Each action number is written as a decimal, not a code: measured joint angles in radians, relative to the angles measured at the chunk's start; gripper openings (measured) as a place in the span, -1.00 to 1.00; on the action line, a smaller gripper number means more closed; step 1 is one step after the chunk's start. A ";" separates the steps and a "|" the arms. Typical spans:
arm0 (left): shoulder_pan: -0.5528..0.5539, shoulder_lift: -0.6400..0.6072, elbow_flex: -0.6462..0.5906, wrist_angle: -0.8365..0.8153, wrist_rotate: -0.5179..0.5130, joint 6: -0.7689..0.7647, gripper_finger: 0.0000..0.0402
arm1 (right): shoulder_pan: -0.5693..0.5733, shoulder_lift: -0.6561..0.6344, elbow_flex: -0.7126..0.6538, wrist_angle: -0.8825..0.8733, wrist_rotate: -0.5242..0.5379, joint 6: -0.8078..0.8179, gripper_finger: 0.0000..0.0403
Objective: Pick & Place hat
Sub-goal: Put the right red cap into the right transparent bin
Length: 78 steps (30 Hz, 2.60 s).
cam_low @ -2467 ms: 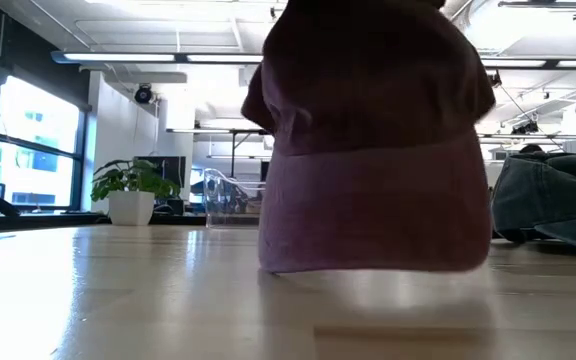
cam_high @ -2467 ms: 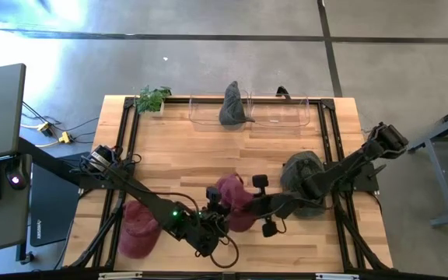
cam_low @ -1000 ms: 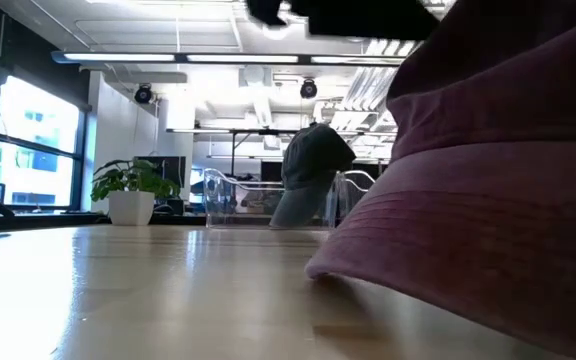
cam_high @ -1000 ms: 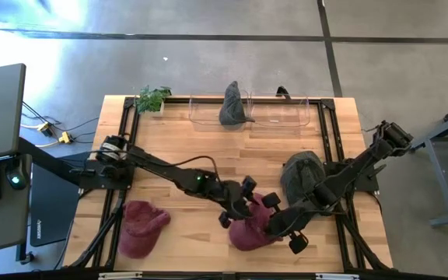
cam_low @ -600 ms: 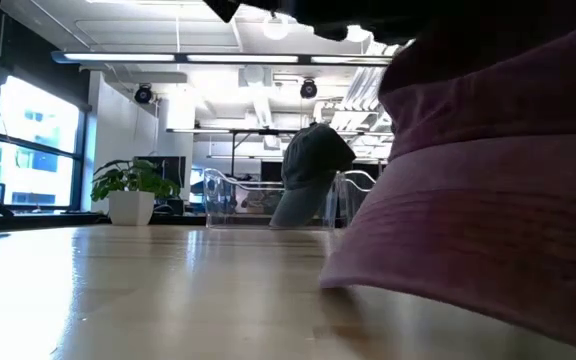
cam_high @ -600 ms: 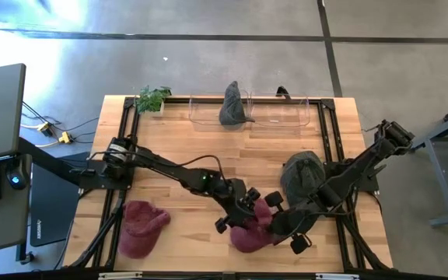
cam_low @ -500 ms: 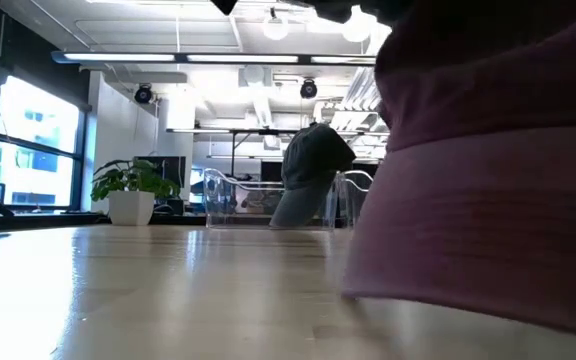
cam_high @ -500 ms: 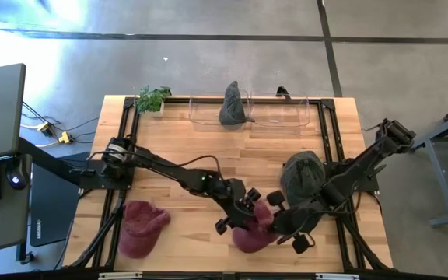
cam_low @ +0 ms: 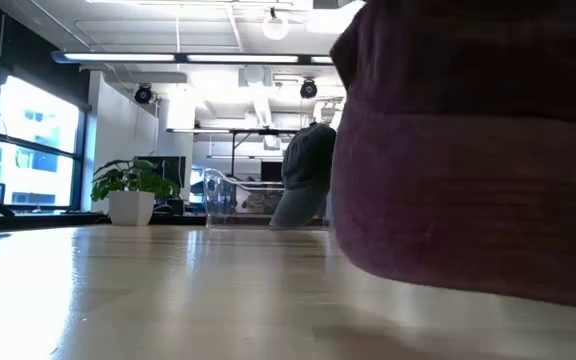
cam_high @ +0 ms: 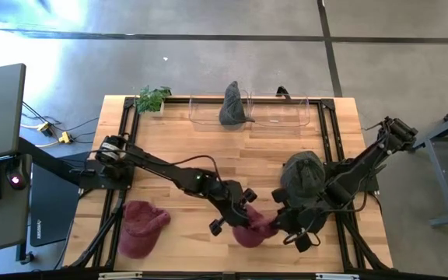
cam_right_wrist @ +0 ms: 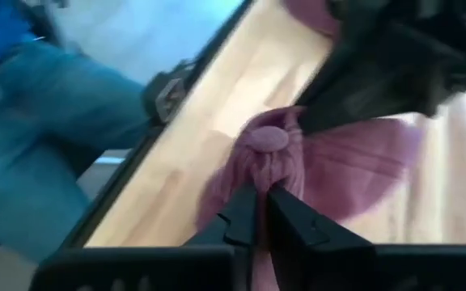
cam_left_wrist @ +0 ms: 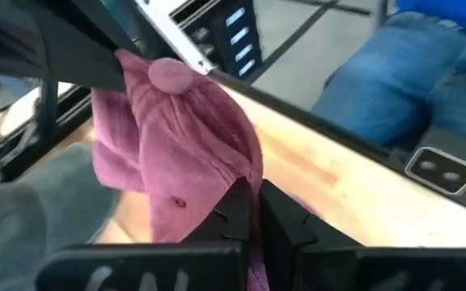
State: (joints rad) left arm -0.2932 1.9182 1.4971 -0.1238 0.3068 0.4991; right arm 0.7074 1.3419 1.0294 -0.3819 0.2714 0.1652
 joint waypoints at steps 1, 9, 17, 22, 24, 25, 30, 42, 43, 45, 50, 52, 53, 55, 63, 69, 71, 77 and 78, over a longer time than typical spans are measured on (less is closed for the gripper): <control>-0.006 0.000 0.003 -0.004 -0.029 -0.007 -0.96 | 0.000 -0.002 0.000 -0.003 0.015 0.016 -0.83; -0.061 -0.001 0.004 -0.051 -0.348 -0.014 -0.93 | -0.020 -0.116 0.000 -0.122 0.033 0.229 -0.20; -0.059 -0.002 0.003 -0.059 -0.503 -0.040 -0.93 | 0.073 0.005 0.000 -0.038 0.292 0.128 0.03; -0.061 -0.002 0.004 -0.056 -0.542 -0.046 -0.93 | 0.058 0.103 0.000 -0.065 0.432 0.197 0.03; -0.061 -0.002 0.003 -0.056 -0.545 -0.056 -0.93 | 0.048 0.118 0.000 -0.087 0.449 0.253 0.03; -0.061 -0.002 0.003 -0.056 -0.545 -0.059 -0.93 | 0.040 0.122 0.000 -0.109 0.450 0.278 0.03; -0.061 -0.002 0.004 -0.056 -0.571 -0.059 -0.93 | 0.005 0.132 0.000 -0.209 0.400 0.389 0.03; -0.061 -0.002 0.055 -0.134 -0.607 -0.066 -0.90 | -0.054 0.131 0.000 -0.076 0.148 0.256 -0.91; -0.062 -0.003 0.071 -0.182 -0.615 -0.062 -0.87 | -0.059 0.131 0.000 -0.055 0.123 0.245 -0.89; -0.062 -0.005 0.108 -0.304 -0.654 -0.072 -0.77 | -0.071 0.126 0.000 -0.026 0.055 0.221 -0.83; -0.077 -0.025 0.169 -0.606 -0.966 -0.224 -0.53 | -0.116 0.092 0.000 -0.007 -0.107 0.138 -0.92; -0.095 -0.022 0.152 -0.708 -1.118 -0.310 -0.50 | -0.145 0.067 0.000 -0.004 -0.128 0.131 -0.92; -0.102 -0.021 0.138 -0.734 -1.179 -0.357 -0.50 | -0.161 0.050 0.000 -0.011 -0.128 0.138 -0.90; -0.125 -0.022 0.101 -0.776 -1.277 -0.451 -0.51 | -0.201 0.008 0.000 -0.041 -0.123 0.149 -0.89; -0.180 -0.021 -0.086 -0.794 -1.461 -0.716 -0.57 | -0.467 -0.231 0.000 -0.238 -0.007 0.233 -0.92; -0.181 -0.020 -0.141 -0.800 -1.486 -0.821 -0.58 | -0.765 -0.369 0.000 -0.300 0.041 0.227 -0.92; -0.185 -0.020 -0.140 -0.795 -1.485 -0.826 -0.58 | -0.872 -0.393 0.000 -0.290 0.060 0.200 -0.92; -0.186 -0.020 -0.140 -0.792 -1.466 -0.854 -0.58 | -1.197 -0.392 0.000 -0.250 0.124 0.205 -0.92; -0.185 -0.020 -0.140 -0.793 -1.463 -0.861 -0.58 | -1.240 -0.382 0.000 -0.237 0.121 0.202 -0.92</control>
State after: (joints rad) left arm -0.4786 1.8984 1.3571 -0.9172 -1.1559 -0.3617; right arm -0.5323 0.9596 1.0294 -0.6185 0.3919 0.3672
